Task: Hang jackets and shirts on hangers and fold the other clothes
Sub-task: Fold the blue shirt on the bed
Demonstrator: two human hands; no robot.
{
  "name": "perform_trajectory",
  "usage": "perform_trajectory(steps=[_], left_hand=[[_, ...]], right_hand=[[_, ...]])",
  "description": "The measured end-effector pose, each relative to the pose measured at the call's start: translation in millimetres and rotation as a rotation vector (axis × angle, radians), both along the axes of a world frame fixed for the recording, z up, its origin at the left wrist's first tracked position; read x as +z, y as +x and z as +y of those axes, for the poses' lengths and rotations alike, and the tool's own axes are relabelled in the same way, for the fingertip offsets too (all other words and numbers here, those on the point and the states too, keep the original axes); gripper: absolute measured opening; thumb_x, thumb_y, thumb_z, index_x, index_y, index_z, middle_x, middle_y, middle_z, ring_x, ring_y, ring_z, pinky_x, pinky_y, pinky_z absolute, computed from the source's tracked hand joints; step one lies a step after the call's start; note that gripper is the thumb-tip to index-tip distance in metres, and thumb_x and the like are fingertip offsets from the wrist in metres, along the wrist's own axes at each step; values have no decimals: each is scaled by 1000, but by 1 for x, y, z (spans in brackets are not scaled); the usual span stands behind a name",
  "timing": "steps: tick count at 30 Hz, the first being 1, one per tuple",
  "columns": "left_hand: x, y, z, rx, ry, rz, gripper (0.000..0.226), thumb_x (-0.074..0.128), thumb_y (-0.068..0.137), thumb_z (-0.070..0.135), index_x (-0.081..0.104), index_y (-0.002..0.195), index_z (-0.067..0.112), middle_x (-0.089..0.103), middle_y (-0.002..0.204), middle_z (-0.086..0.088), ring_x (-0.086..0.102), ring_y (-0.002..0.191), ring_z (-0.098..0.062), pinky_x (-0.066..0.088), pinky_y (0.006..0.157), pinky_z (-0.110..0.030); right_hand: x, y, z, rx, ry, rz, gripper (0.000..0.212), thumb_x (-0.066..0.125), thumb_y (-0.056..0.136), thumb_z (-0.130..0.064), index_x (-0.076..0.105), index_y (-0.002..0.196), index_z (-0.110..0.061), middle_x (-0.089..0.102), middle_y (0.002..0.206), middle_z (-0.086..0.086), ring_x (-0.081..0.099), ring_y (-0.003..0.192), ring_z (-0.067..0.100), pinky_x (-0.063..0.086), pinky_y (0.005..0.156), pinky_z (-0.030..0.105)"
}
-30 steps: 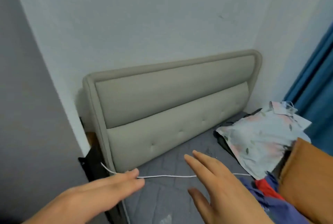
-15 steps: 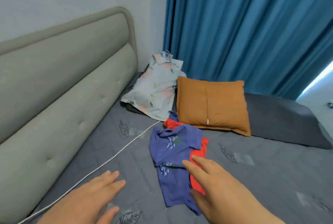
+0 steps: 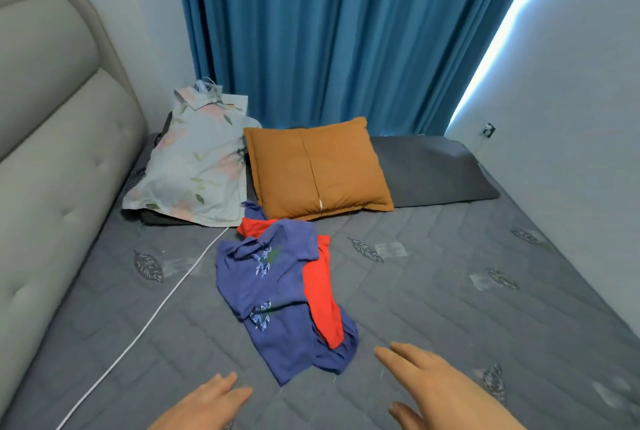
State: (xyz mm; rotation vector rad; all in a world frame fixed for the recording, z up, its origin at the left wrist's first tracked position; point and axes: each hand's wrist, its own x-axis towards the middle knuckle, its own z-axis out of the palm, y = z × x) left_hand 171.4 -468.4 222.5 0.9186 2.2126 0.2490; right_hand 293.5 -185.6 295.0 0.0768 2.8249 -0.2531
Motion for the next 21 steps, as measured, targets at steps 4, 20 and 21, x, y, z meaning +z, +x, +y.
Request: perform_trajectory(steps=[4, 20, 21], left_hand=[[-30, -17, 21, 28, -104, -95, 101, 26, 105, 34, -65, 61, 33, -9, 161, 0, 2, 149, -13, 4, 113, -15], [-190, -76, 113, 562, 135, -238, 70, 35, 46, 74, 49, 113, 63, 49, 130, 17, 39, 110, 27, 23, 91, 3], [-216, -83, 118, 656, 165, -299, 56, 46, 46, 71, 53, 101, 65, 55, 123, 14, 43, 101, 30, 30, 86, 3]], right_hand=[[-24, 7, 17, -69, -101, -190, 73, 34, 85, -58, 12, 152, -38, 18, 157, -13, 33, 140, 12, 27, 109, 19], [-225, -83, 98, -270, -479, -395, 65, 53, 90, -47, 26, 149, -39, 32, 155, -11, 32, 140, 4, 20, 108, 10], [-250, -94, 97, -294, -491, -405, 63, 54, 90, -45, 30, 148, -37, 37, 153, -11, 37, 138, 4, 24, 107, 11]])
